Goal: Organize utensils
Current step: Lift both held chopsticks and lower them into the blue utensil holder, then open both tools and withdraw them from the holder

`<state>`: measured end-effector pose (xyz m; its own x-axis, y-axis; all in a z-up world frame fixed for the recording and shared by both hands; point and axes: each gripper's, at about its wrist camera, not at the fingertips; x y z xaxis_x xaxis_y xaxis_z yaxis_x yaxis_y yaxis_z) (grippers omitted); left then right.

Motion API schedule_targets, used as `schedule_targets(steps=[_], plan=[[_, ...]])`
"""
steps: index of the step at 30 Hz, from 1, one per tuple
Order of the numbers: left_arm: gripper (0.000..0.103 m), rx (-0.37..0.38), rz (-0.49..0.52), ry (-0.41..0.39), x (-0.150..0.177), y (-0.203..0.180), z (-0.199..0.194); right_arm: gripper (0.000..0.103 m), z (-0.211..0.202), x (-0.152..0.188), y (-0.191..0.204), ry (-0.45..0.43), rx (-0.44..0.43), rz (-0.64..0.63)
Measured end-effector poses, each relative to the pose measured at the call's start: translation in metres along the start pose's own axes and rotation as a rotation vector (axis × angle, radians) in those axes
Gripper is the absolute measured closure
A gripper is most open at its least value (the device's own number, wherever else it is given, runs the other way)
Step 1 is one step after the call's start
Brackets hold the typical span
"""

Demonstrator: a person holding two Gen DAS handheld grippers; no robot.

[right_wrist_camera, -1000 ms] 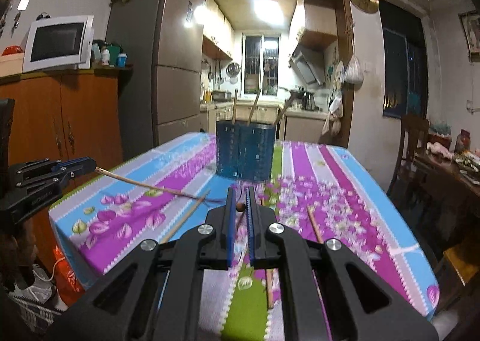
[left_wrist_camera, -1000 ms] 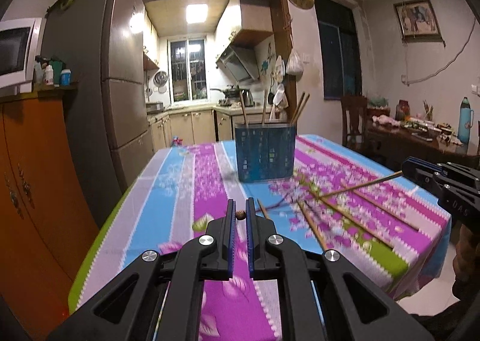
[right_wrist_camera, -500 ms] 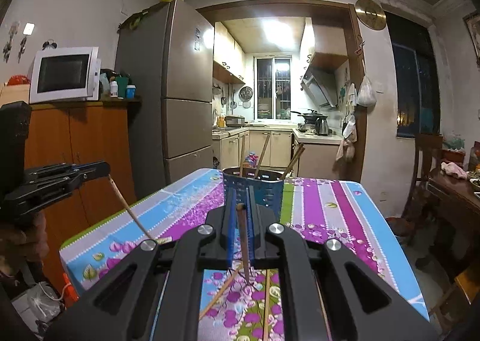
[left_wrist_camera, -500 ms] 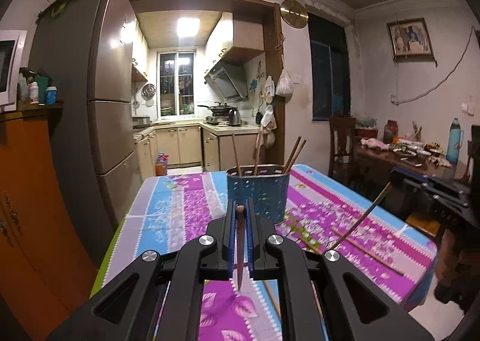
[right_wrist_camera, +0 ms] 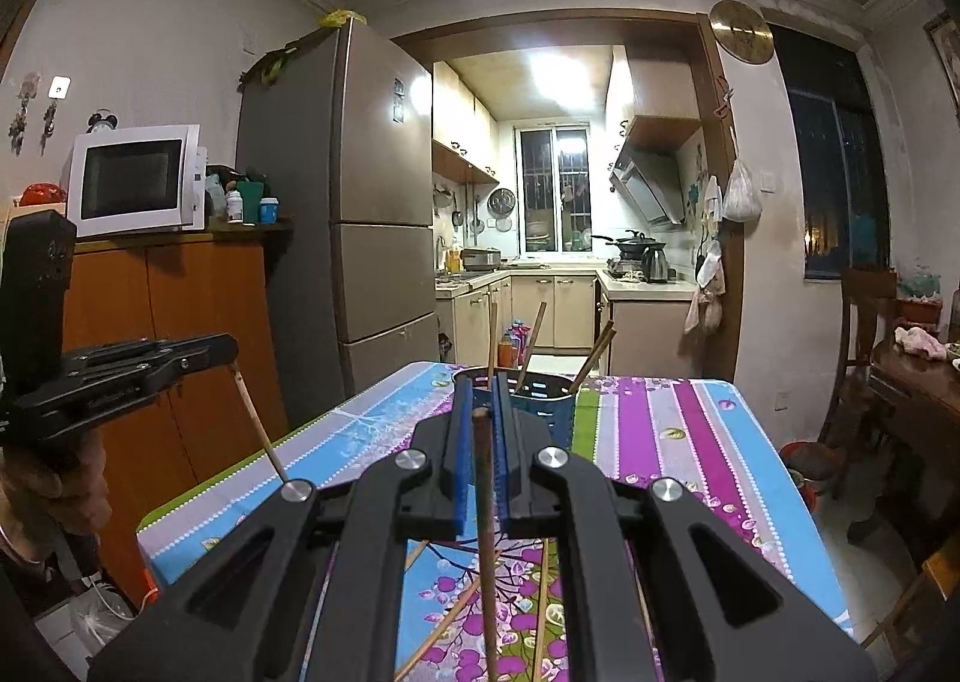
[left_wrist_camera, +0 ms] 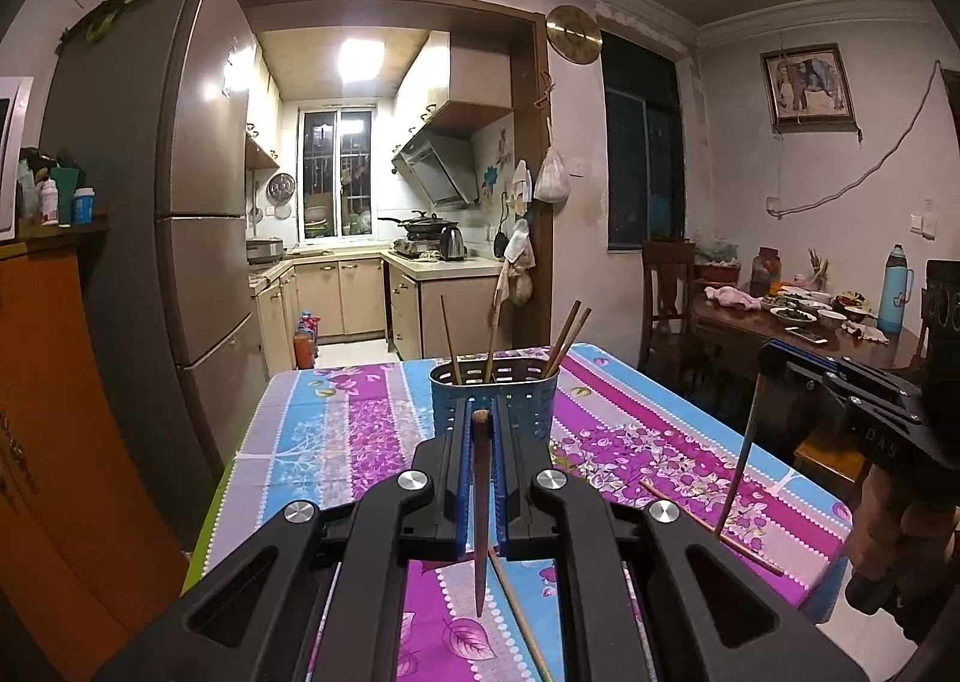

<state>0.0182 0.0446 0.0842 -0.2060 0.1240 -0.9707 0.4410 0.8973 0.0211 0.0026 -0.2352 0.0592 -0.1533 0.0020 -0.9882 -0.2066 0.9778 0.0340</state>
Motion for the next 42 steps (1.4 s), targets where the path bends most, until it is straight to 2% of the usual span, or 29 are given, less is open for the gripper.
schedule_targets(steps=[8, 13, 20, 22, 24, 28, 34, 38, 42], plan=[[0.095, -0.02, 0.013, 0.011, -0.016, -0.006, 0.002, 0.098, 0.002, -0.012, 0.002, -0.013, -0.027, -0.001], [0.095, 0.009, 0.003, -0.004, -0.04, -0.009, 0.018, 0.098, 0.025, -0.029, -0.001, -0.002, -0.039, 0.001], [0.095, 0.004, 0.001, -0.075, -0.107, 0.001, 0.081, 0.098, 0.076, -0.084, -0.023, -0.021, -0.013, 0.02], [0.095, 0.015, -0.033, -0.081, -0.127, 0.007, 0.105, 0.098, 0.098, -0.104, -0.033, -0.038, 0.008, 0.035], [0.095, -0.009, -0.036, -0.097, -0.146, 0.012, 0.129, 0.098, 0.112, -0.119, -0.041, -0.06, 0.025, 0.052], [0.095, -0.03, -0.038, -0.097, -0.165, 0.021, 0.169, 0.098, 0.143, -0.147, -0.059, -0.105, 0.049, 0.095], [0.095, -0.035, -0.028, -0.064, -0.158, 0.029, 0.225, 0.098, 0.188, -0.15, -0.077, -0.133, 0.063, 0.131], [0.095, -0.041, -0.019, -0.014, -0.14, 0.032, 0.253, 0.098, 0.217, -0.132, -0.083, -0.096, 0.071, 0.147], [0.095, -0.039, -0.022, 0.054, -0.113, 0.037, 0.279, 0.098, 0.243, -0.099, -0.087, -0.013, 0.072, 0.174]])
Point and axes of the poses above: each gripper's, at about its wrist camera, not at the fingertips, and z roughly the way its jaws point, y to its left, x to its underside, and after that the axes turned 1 degree about x, right-handed
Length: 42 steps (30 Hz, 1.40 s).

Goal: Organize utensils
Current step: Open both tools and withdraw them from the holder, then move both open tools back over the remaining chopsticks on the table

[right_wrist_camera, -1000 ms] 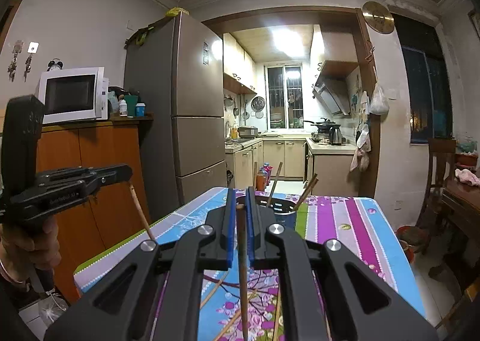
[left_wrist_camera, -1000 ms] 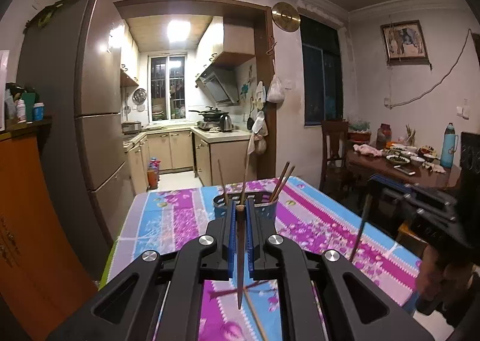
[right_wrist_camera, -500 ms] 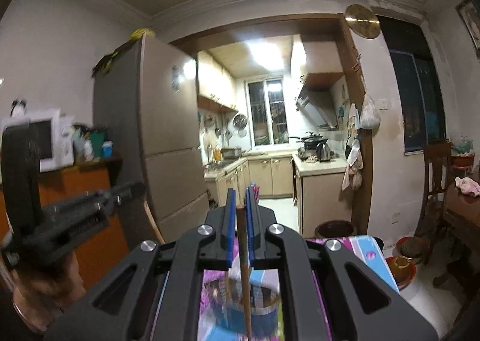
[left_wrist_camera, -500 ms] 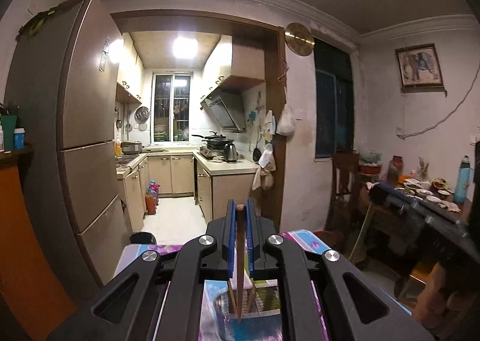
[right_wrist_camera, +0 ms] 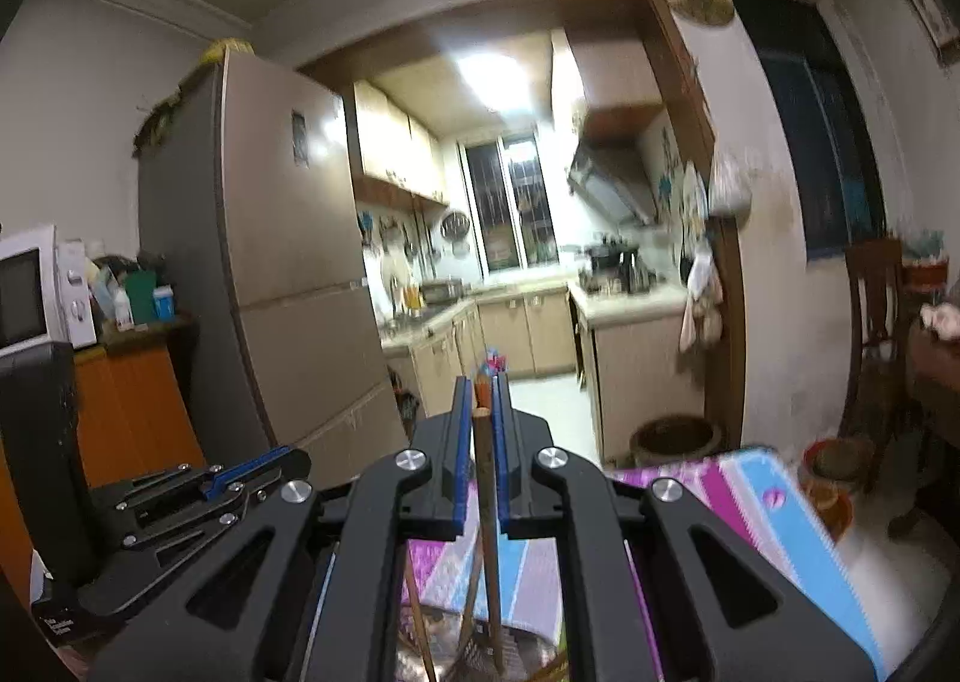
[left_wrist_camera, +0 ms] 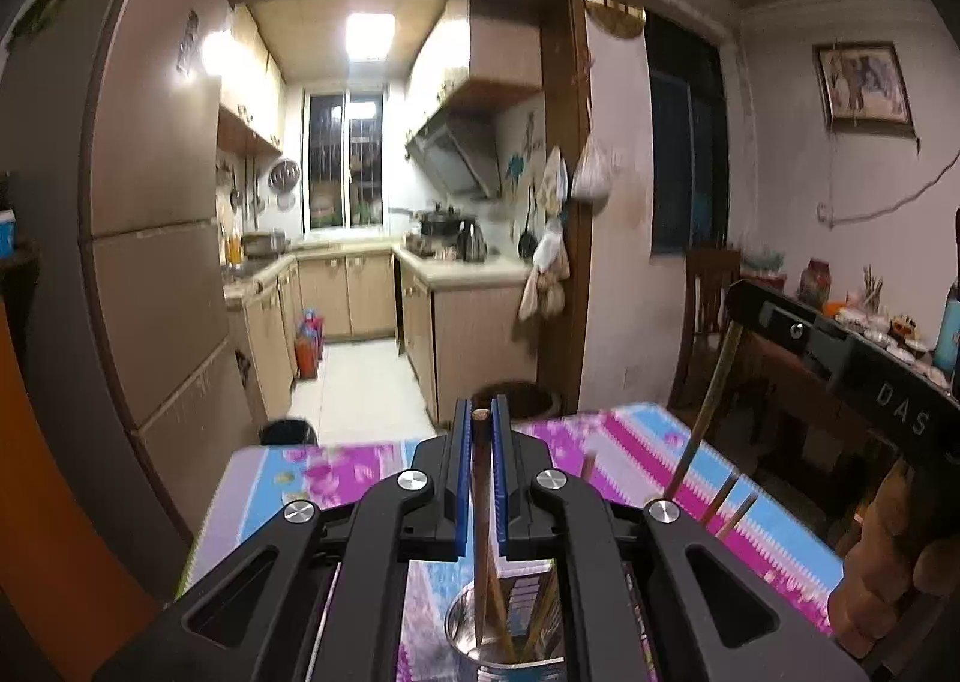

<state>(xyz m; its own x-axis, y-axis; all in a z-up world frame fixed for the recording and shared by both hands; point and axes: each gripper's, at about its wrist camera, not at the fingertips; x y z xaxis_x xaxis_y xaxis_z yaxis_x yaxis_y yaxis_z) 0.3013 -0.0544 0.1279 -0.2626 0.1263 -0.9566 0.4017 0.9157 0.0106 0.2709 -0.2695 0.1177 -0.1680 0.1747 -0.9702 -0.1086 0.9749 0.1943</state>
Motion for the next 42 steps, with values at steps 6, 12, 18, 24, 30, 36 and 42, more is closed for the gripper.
schedule_targets(steps=[6, 12, 18, 24, 30, 36, 42], plan=[[0.095, -0.014, -0.016, 0.069, 0.033, 0.009, 0.029, 0.098, 0.02, 0.038, -0.005, 0.089, 0.006, 0.058], [0.095, -0.085, -0.017, 0.075, 0.039, 0.011, 0.035, 0.096, 0.023, 0.053, -0.008, 0.139, 0.05, 0.06], [0.086, -0.213, 0.062, -0.001, 0.024, 0.003, 0.002, 0.081, -0.013, 0.024, -0.035, 0.047, 0.12, 0.077], [0.086, -0.352, 0.161, -0.069, 0.023, -0.01, -0.039, 0.081, -0.067, 0.006, -0.051, -0.034, 0.194, 0.022], [0.086, -0.411, 0.224, -0.118, 0.041, -0.028, -0.09, 0.075, -0.122, 0.026, -0.056, -0.032, 0.196, -0.02], [0.086, -0.427, 0.255, -0.142, 0.074, -0.041, -0.139, 0.075, -0.164, 0.063, -0.054, 0.029, 0.141, -0.01], [0.086, -0.439, 0.272, -0.147, 0.103, -0.051, -0.174, 0.074, -0.19, 0.107, -0.032, 0.113, 0.118, -0.076]])
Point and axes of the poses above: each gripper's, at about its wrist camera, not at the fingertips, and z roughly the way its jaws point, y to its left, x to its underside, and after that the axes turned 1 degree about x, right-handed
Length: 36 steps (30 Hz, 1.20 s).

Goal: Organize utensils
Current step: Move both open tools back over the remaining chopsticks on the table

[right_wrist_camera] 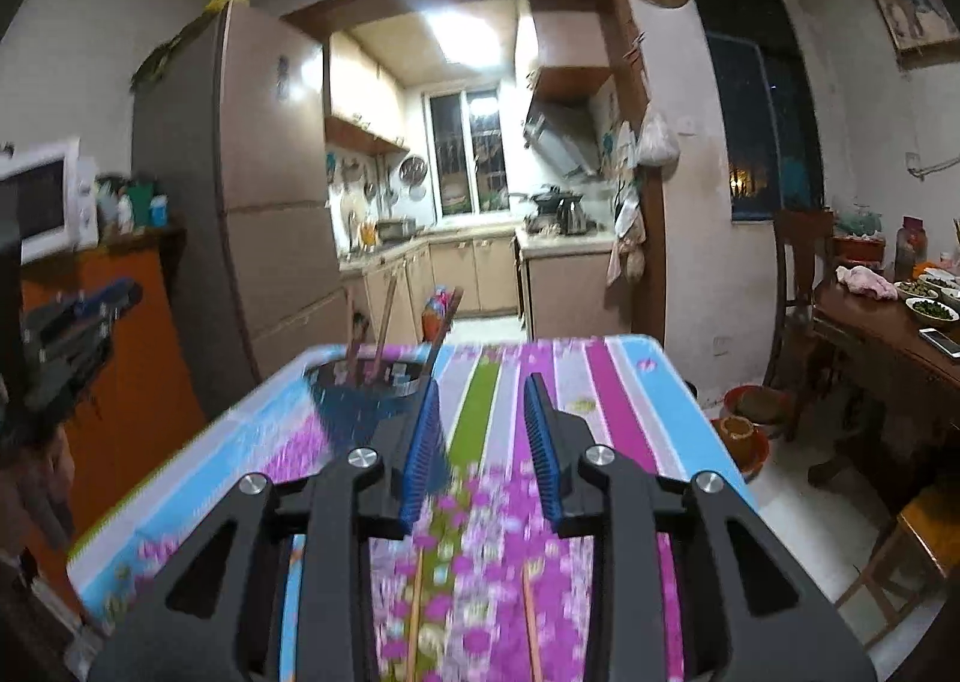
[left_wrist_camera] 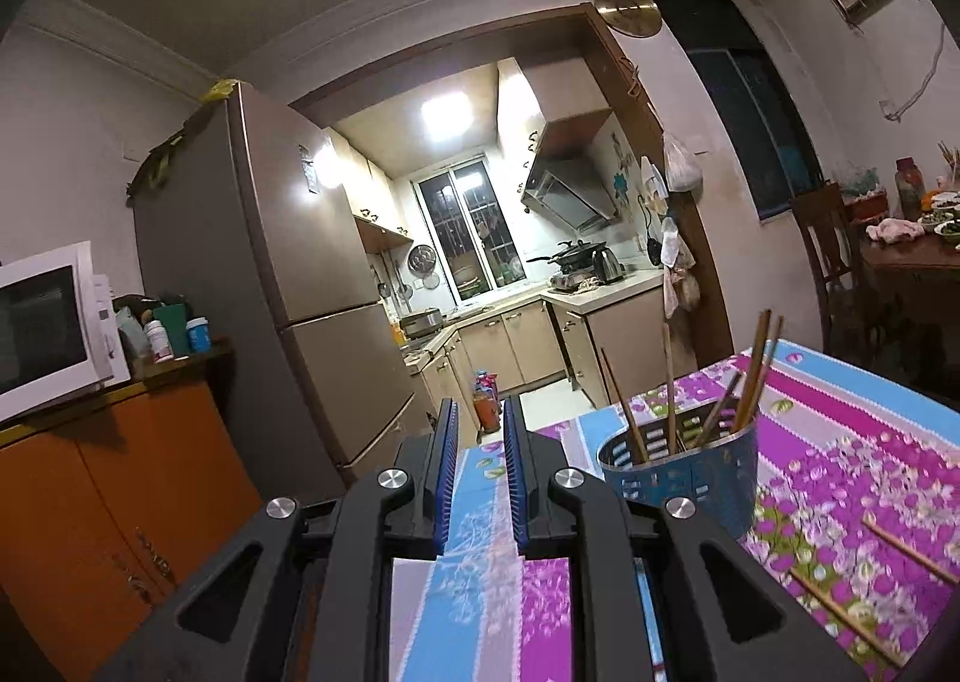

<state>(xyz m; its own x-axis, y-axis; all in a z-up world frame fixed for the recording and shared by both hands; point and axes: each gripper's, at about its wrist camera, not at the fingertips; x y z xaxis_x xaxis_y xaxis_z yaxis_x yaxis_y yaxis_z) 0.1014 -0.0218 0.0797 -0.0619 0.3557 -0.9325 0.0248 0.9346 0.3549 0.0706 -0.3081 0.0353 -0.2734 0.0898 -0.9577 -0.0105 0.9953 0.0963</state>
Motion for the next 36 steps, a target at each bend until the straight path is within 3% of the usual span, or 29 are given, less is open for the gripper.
schedule_targets(steps=[7, 15, 19, 22, 25, 33, 36], plan=[[0.086, 0.002, 0.012, 0.015, 0.019, -0.002, -0.02, 0.069, -0.012, 0.045, 0.029, 0.09, -0.041, -0.055], [0.086, 0.01, -0.002, 0.062, 0.036, -0.003, -0.028, 0.067, -0.024, 0.079, 0.058, 0.136, -0.07, -0.133], [0.086, 0.018, -0.007, 0.088, 0.047, -0.003, -0.032, 0.062, -0.029, 0.097, 0.063, 0.171, -0.084, -0.138], [0.085, 0.035, -0.018, 0.121, 0.064, -0.003, -0.038, 0.049, -0.039, 0.108, 0.06, 0.172, -0.066, -0.13], [0.073, 0.093, -0.061, 0.172, 0.089, 0.002, -0.049, 0.042, -0.054, 0.118, 0.049, 0.171, -0.049, -0.091], [0.056, 0.287, -0.122, 0.26, 0.153, 0.007, -0.099, 0.034, -0.09, 0.155, 0.01, 0.203, 0.018, 0.025], [0.033, 0.35, -0.105, 0.279, 0.168, 0.001, -0.118, 0.034, -0.097, 0.17, 0.001, 0.224, 0.057, 0.061]])
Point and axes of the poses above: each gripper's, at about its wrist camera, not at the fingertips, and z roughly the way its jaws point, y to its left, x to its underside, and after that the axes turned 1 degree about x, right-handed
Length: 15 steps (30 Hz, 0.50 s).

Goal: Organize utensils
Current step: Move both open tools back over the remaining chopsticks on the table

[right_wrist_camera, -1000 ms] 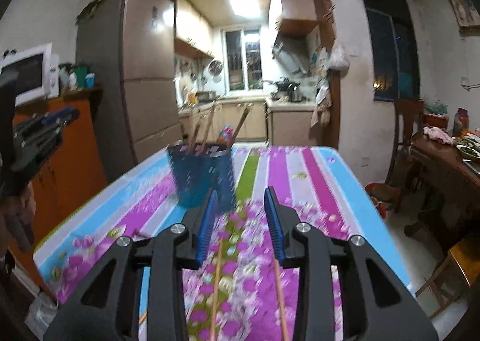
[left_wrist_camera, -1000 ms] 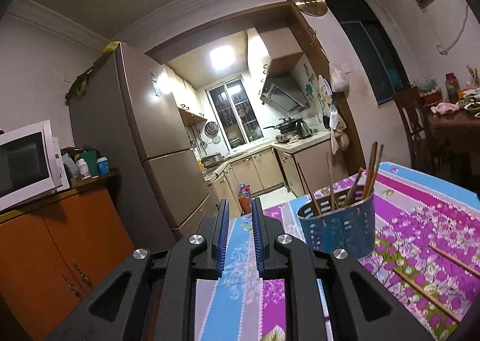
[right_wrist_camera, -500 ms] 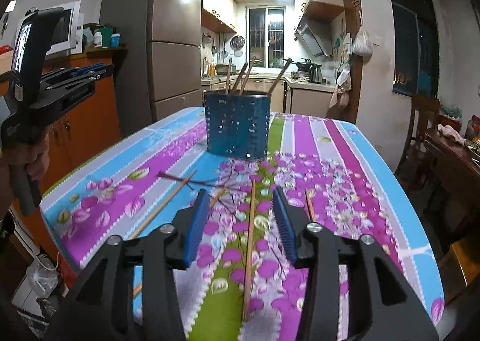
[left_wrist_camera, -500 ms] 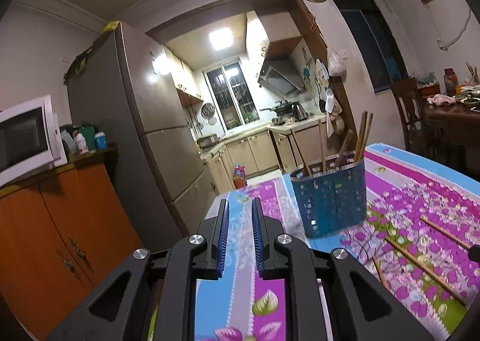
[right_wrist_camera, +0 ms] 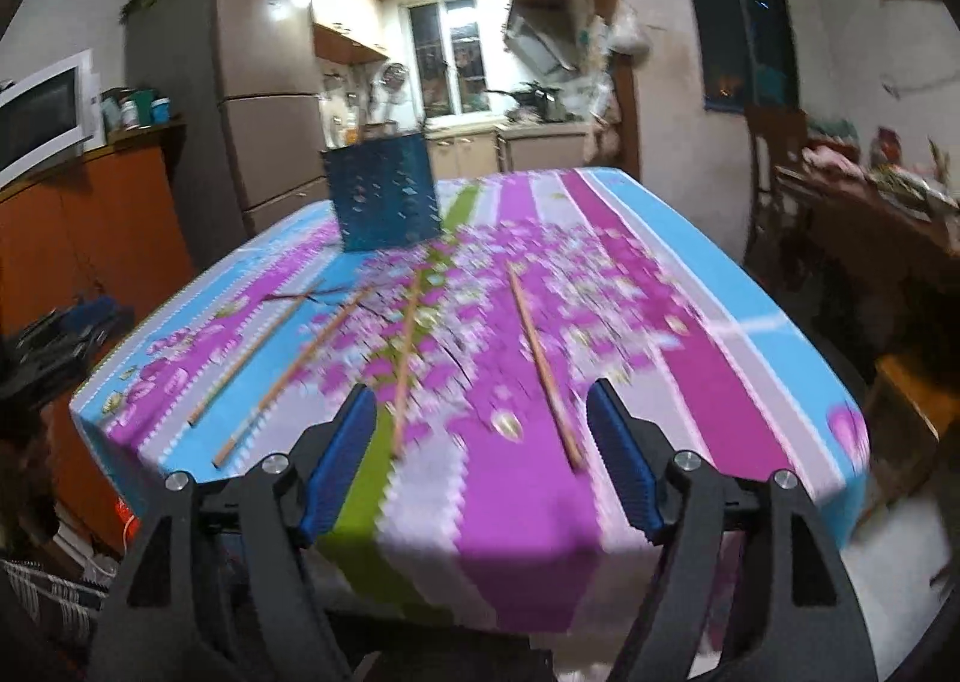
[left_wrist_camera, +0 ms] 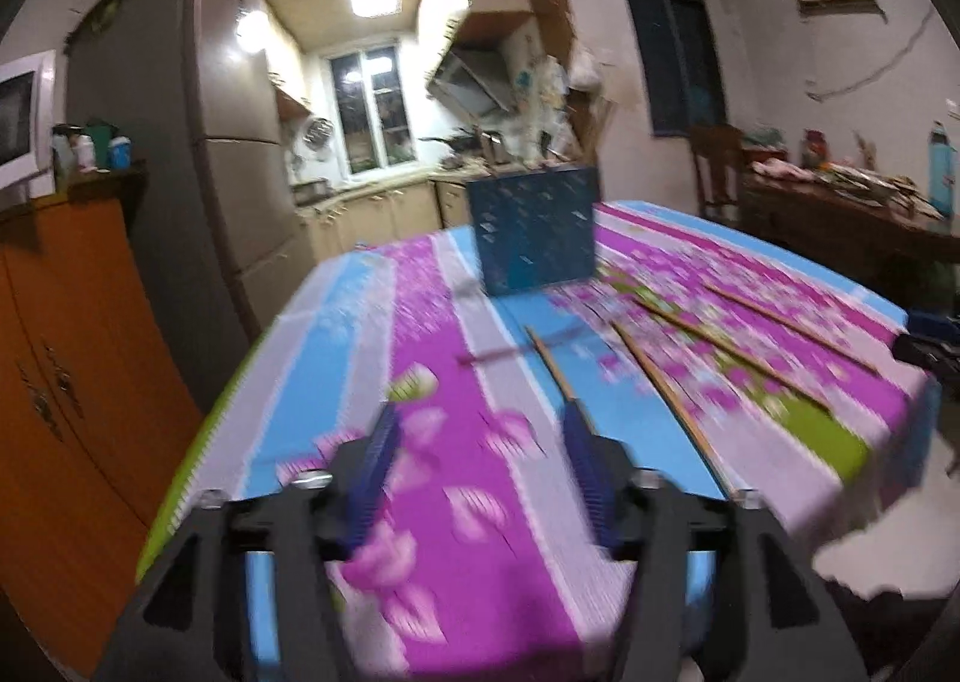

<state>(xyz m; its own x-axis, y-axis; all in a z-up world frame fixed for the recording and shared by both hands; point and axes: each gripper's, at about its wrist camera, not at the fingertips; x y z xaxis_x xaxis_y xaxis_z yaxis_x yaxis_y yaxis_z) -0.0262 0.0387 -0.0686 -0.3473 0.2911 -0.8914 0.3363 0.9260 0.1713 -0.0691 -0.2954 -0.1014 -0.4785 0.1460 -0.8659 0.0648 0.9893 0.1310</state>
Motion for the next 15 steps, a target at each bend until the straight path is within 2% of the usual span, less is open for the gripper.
schedule_targets(steps=[3, 6, 9, 12, 15], plan=[[0.027, 0.036, -0.014, 0.027, 0.017, -0.011, -0.005, 0.033, 0.001, 0.015, -0.004, 0.032, 0.013, 0.037], [0.026, 0.084, -0.042, 0.063, 0.026, -0.017, -0.003, 0.034, 0.003, 0.024, -0.004, 0.054, 0.008, 0.053], [0.026, 0.077, -0.039, 0.079, 0.033, -0.023, 0.0, 0.034, 0.005, 0.028, 0.002, 0.063, -0.028, 0.034], [0.026, 0.09, -0.043, 0.093, 0.035, -0.026, 0.004, 0.041, 0.006, 0.029, 0.014, 0.062, -0.049, -0.022], [0.027, 0.12, -0.057, 0.1, 0.035, -0.028, 0.008, 0.052, 0.008, 0.029, 0.025, 0.057, -0.055, -0.077]])
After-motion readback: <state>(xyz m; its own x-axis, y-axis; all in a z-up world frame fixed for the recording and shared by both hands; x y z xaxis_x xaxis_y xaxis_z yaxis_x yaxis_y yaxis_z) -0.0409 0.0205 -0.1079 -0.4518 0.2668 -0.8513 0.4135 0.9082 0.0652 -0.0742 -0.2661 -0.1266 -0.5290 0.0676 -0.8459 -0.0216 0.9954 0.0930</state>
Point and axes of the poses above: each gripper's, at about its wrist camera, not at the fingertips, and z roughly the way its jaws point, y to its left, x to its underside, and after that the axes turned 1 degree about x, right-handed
